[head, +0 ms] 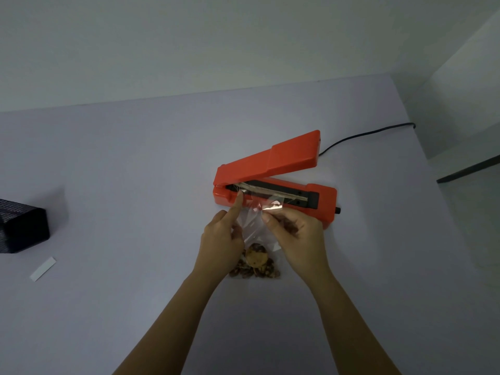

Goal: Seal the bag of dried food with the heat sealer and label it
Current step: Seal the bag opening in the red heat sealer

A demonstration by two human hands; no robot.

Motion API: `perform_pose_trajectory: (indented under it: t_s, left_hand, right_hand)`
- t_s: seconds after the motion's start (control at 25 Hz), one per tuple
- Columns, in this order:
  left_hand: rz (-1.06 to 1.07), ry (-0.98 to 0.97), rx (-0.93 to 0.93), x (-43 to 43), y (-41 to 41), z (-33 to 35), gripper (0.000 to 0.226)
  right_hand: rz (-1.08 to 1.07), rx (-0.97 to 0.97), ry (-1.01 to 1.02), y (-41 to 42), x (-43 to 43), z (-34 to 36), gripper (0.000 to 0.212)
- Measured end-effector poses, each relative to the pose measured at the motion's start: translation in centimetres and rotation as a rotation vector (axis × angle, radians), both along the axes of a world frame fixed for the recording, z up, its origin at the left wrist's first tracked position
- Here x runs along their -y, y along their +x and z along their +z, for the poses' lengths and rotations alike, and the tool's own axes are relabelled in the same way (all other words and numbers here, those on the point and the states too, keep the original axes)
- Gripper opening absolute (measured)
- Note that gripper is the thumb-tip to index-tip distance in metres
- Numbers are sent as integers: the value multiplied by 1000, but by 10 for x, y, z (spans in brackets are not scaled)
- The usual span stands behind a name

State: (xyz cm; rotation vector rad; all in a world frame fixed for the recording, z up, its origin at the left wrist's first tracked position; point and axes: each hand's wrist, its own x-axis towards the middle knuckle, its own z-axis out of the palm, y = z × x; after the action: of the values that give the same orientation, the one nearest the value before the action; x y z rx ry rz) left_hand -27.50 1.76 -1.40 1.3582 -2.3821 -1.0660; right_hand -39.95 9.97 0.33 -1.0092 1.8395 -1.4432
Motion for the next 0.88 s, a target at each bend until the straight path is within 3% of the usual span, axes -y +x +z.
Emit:
perform_pose_trajectory:
  t_s: [0.2, 0.44, 0.72, 0.88]
  left_hand:
    - [8, -4, -7, -2, 1, 3, 68]
    - [-20, 13, 16, 4, 7, 3, 68]
    - [-60, 16, 83, 7, 2, 12, 69]
    - [-55, 51, 92, 7, 2, 10, 69]
  right_hand:
    - [4, -4, 3, 2, 2, 3, 9]
    - [-127, 227, 120, 4, 1, 1, 12]
    - [-32, -220, 16, 11, 10, 9, 12]
    - [-23, -210, 2, 9, 9, 5, 22]
